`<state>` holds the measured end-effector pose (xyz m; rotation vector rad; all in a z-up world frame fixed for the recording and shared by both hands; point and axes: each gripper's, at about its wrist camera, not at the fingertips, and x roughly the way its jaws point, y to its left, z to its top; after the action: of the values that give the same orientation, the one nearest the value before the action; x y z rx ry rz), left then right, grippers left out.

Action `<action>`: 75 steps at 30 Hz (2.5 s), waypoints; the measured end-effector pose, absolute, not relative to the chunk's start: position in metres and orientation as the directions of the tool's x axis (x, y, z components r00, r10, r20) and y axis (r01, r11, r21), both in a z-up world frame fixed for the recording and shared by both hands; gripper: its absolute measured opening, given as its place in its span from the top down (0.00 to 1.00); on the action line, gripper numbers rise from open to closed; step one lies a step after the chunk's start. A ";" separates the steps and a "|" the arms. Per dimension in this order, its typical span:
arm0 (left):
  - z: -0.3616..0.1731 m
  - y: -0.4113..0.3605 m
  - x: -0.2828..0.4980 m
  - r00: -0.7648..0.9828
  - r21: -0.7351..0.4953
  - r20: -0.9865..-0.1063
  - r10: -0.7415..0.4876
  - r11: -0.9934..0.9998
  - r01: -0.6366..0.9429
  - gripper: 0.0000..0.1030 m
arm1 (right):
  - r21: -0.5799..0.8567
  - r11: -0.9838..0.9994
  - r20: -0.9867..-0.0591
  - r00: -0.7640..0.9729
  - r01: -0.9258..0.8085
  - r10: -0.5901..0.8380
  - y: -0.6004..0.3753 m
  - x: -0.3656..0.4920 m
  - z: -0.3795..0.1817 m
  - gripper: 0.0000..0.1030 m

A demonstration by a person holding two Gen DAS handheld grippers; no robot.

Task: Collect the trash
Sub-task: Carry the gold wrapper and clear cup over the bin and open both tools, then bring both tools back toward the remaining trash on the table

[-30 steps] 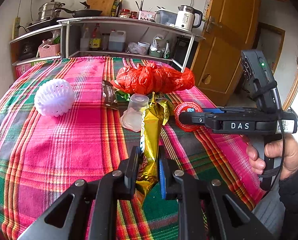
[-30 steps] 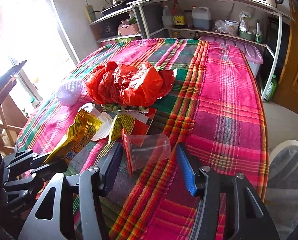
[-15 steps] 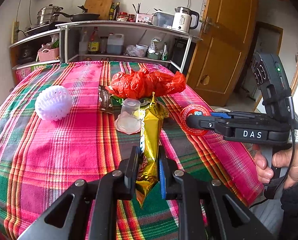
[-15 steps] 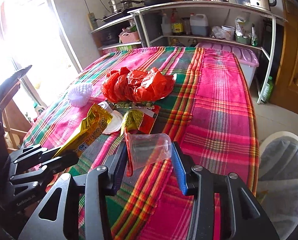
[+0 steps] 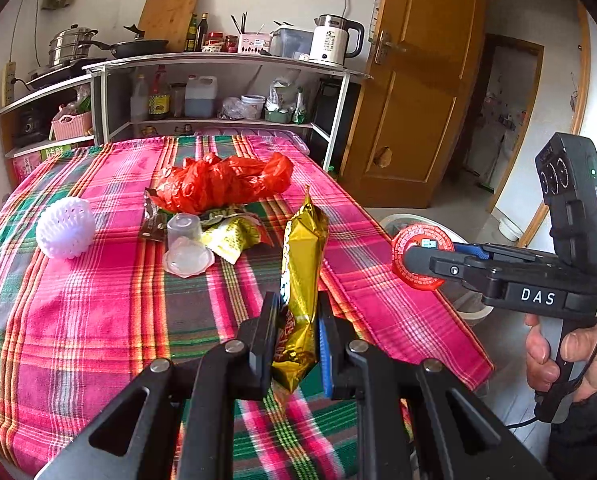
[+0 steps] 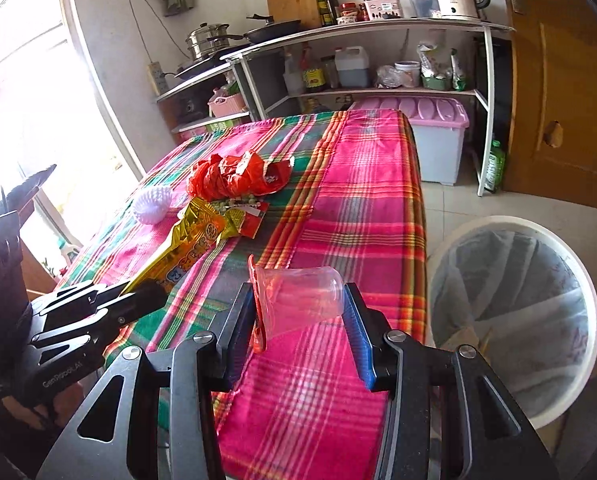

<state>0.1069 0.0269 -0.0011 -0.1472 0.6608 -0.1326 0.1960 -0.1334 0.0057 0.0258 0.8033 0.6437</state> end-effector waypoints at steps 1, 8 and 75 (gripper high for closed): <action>0.000 0.023 0.107 0.781 -0.178 -0.599 -0.175 0.981 0.083 0.82 | 0.259 0.815 -0.657 0.524 -0.518 0.542 -0.139 0.193 0.007 0.57; 0.012 -0.010 0.114 0.780 -0.160 -0.588 -0.215 0.976 0.148 0.82 | 0.268 0.849 -0.634 0.580 -0.456 0.511 -0.177 0.179 0.013 0.57; -0.001 -0.142 0.229 0.658 -0.242 -0.622 -0.425 0.903 0.354 0.66 | 0.262 0.956 -0.697 0.659 -0.133 0.282 -0.309 0.221 -0.031 0.52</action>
<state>0.2285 -0.1419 -0.0012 -0.1026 0.7300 -0.4420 0.2213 -0.3092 -0.0305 0.1952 0.8188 0.2365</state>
